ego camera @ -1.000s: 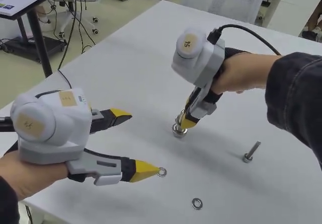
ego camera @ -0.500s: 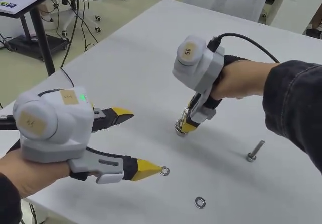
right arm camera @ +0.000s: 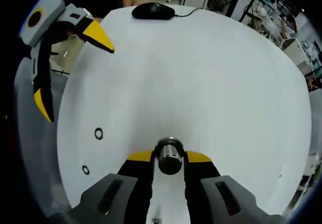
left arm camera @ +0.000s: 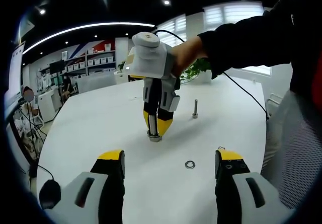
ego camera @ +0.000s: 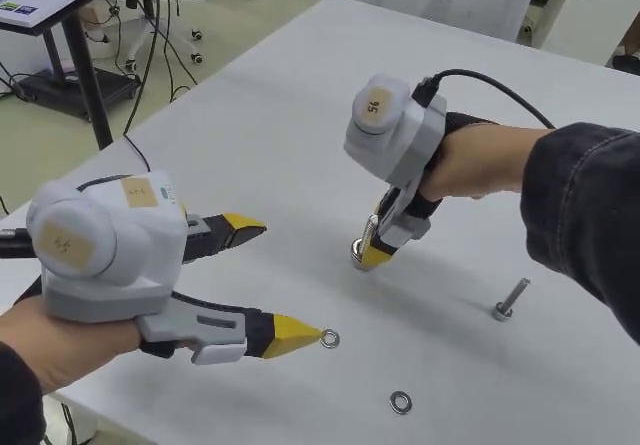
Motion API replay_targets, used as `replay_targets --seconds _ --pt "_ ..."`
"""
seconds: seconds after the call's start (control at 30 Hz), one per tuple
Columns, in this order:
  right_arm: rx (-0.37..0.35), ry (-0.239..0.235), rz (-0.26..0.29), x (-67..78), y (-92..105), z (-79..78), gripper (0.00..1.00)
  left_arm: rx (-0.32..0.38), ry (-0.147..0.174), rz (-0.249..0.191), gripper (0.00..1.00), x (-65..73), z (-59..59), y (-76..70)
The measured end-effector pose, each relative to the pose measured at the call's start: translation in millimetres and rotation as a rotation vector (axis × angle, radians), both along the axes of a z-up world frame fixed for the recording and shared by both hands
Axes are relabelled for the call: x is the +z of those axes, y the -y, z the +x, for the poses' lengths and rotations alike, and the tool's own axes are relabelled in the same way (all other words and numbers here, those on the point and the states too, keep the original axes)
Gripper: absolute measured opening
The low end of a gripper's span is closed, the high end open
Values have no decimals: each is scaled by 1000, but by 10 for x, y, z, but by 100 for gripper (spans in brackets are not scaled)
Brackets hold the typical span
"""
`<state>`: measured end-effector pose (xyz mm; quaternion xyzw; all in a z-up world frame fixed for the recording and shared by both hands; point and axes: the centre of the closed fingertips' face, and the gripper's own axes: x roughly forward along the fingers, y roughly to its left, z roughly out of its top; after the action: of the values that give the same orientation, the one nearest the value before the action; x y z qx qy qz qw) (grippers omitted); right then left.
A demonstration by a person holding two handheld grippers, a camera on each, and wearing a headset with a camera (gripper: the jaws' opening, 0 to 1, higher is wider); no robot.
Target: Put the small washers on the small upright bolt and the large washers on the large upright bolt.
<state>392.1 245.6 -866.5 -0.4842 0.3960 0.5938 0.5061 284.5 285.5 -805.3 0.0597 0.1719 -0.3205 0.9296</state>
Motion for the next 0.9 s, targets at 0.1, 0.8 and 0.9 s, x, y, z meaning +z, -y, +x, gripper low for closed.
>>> replay_targets --seconds 0.1,0.8,0.9 --pt "2 2 1 4 0 -3 25 0 0 0 73 1 4 0" --pt "-21 42 21 182 157 4 27 -19 1 3 73 16 6 54" --pt "-25 50 28 232 189 -12 27 -24 2 2 73 19 4 69"
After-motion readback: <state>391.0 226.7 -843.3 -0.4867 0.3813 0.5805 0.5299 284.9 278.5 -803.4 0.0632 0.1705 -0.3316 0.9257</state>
